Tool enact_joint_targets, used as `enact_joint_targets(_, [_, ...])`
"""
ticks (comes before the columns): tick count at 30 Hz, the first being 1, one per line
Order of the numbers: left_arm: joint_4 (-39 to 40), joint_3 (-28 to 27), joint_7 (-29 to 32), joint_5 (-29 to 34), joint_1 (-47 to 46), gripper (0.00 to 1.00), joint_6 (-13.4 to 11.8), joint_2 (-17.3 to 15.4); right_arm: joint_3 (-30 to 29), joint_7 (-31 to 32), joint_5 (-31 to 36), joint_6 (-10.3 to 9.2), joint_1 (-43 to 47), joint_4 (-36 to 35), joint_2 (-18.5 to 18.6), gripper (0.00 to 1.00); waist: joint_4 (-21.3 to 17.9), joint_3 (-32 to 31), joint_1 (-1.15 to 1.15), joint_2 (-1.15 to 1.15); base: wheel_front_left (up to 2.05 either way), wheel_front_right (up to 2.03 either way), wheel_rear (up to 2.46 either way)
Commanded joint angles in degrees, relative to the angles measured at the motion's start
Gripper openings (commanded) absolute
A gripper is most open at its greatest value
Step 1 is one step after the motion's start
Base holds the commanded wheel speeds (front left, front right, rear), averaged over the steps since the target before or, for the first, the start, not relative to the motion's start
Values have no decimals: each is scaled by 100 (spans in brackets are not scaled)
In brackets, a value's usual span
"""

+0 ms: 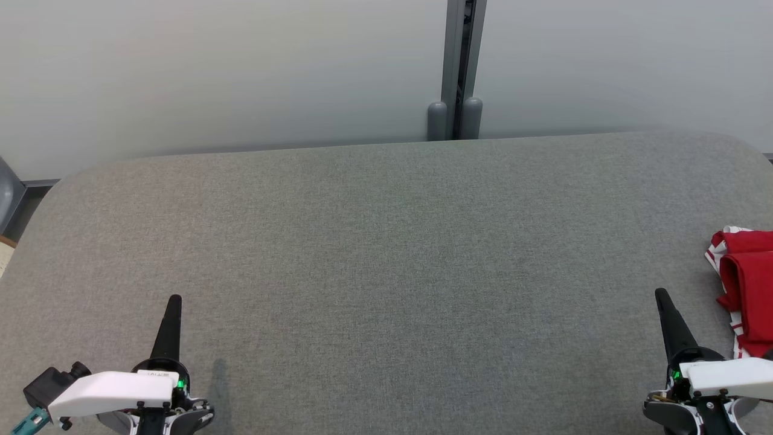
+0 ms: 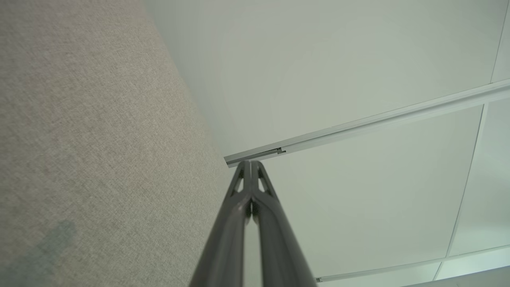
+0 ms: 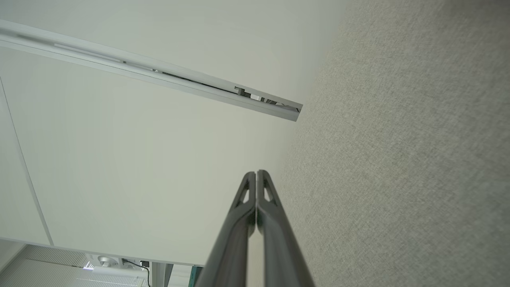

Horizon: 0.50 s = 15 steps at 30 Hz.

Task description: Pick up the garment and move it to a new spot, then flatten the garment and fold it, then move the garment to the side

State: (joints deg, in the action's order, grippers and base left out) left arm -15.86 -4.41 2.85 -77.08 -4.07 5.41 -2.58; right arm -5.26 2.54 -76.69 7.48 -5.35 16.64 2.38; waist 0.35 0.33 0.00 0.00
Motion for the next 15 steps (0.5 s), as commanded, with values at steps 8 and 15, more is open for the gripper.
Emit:
enact_joint_targets(8, [92,-86,116,-450,-170,0,89,-37,-60,139,-479,2,-102,-121,59,0,-8,-4,0,0,0,0,0])
enact_joint_targets(15, [124,-128,187,-774,-192,0,131,-40,-82,226,-802,2,-104,-172,63,0,-15,-7,0,0,0,0,0])
